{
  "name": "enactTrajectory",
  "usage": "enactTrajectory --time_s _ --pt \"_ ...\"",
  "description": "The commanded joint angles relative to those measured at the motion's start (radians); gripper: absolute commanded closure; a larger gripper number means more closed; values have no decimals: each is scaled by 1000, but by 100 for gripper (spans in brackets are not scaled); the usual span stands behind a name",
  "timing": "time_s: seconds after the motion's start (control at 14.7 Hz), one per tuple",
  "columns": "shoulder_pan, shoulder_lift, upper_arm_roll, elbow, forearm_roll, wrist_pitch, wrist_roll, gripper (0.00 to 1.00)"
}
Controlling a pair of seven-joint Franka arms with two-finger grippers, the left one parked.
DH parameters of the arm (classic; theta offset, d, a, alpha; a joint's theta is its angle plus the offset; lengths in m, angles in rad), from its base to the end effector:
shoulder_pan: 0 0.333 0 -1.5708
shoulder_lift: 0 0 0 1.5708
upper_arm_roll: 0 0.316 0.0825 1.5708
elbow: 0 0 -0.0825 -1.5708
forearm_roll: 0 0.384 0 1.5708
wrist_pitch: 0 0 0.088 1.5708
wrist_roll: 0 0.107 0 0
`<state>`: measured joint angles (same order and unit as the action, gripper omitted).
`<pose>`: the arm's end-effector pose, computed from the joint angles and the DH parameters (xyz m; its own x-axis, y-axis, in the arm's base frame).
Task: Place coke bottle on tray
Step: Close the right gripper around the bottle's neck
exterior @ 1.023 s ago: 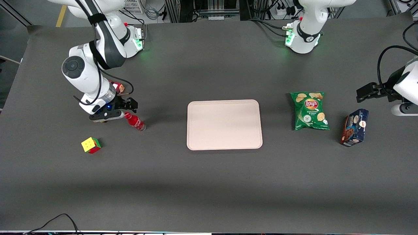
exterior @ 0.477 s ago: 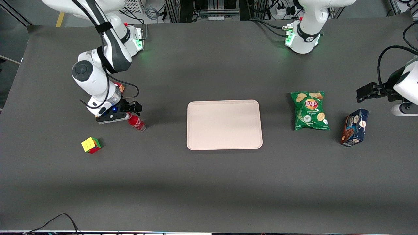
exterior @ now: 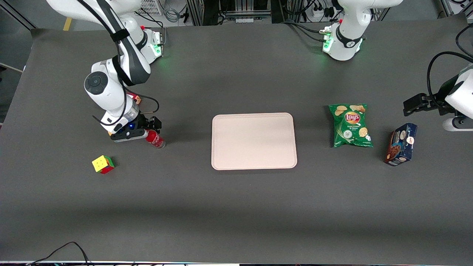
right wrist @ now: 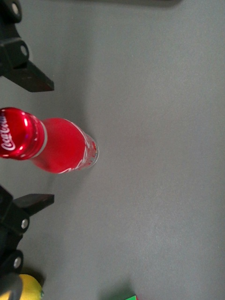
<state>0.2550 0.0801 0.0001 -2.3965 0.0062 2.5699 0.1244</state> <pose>0.4906 0.1278 0.2918 0.9880 0.1241 0.0920 0.1260 -0.9919 -0.0154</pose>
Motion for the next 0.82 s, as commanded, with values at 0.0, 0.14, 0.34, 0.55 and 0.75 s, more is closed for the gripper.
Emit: enactTrajectory --time_s 0.0,0.14,0.34,0.55,0.75 --pt "6 -2 -3 -1 11 13 -51 65" --pt "4 -3 -3 0 9 13 -51 83" --pt "4 -6 -3 3 9 9 -51 100" --pt "6 -23 -2 32 9 -20 -52 100" --pt "7 -46 -2 257 9 -361 -54 100"
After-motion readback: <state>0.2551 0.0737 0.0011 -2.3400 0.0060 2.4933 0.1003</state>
